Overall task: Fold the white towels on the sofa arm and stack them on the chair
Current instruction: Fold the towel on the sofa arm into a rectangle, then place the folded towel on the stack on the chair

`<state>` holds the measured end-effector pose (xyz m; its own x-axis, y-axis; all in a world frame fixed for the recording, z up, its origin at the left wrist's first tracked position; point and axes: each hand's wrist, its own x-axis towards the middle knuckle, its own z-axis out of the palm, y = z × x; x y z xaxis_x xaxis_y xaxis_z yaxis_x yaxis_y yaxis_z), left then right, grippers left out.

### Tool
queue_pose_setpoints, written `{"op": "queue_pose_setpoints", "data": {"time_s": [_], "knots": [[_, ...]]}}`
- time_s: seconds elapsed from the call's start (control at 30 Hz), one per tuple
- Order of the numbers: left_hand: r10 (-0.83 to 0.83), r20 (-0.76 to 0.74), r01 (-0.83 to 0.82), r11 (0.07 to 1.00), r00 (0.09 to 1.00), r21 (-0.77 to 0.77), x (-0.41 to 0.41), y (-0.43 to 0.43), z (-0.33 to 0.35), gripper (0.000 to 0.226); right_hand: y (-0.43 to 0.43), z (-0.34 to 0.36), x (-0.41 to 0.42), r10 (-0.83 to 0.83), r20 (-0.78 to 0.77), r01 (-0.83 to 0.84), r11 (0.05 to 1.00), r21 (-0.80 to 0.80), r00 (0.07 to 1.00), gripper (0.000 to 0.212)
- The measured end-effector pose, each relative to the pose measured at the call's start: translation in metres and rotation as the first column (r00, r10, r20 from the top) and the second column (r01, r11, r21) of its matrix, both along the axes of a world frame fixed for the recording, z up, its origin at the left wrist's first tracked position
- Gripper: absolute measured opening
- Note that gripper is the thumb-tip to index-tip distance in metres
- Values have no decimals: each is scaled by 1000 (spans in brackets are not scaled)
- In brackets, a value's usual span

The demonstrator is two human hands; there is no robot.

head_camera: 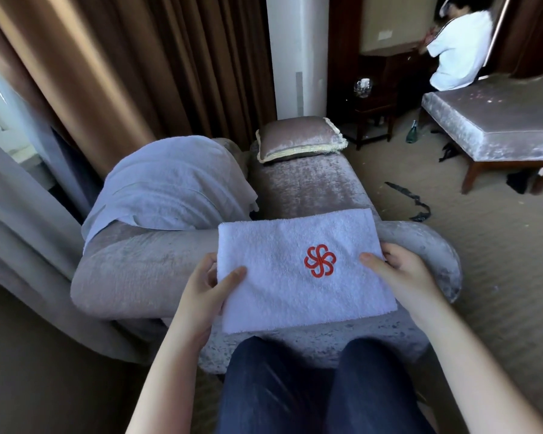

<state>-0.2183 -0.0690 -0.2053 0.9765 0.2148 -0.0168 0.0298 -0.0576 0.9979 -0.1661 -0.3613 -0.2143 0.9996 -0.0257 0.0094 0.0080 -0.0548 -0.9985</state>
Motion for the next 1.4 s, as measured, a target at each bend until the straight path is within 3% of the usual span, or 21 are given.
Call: {"op": "queue_pose_setpoints", "data": {"time_s": [0.27,0.43,0.63,0.87,1.0,1.1,1.4], "knots": [[-113,-23,112,994,993,-15,-7,-49,-5,42,-46,-5,-49,-208,-70,210,977,22,976,17],[-232,-67,230,972,970,-43,-11,-95,-14,34,-89,-13,-87,-336,-105,341,939,38,936,36],[-389,-92,383,920,917,-76,-18,-145,-19,26,-127,-10,-136,-500,-134,509,860,41,855,26],[-547,-111,539,837,830,-93,-26,-191,-24,36,-155,-11,-194,-672,-160,679,734,-13,723,22],[-644,-108,639,765,757,-78,-33,-219,-25,46,-167,-11,-232,-752,-147,759,651,-13,643,21],[-723,-103,718,691,683,-83,-43,-246,-26,34,-178,-10,-267,-822,-135,827,561,-20,554,20],[-932,-102,931,357,349,-75,-99,-336,-28,20,-200,-14,-392,-964,-138,966,241,-93,228,20]]}}
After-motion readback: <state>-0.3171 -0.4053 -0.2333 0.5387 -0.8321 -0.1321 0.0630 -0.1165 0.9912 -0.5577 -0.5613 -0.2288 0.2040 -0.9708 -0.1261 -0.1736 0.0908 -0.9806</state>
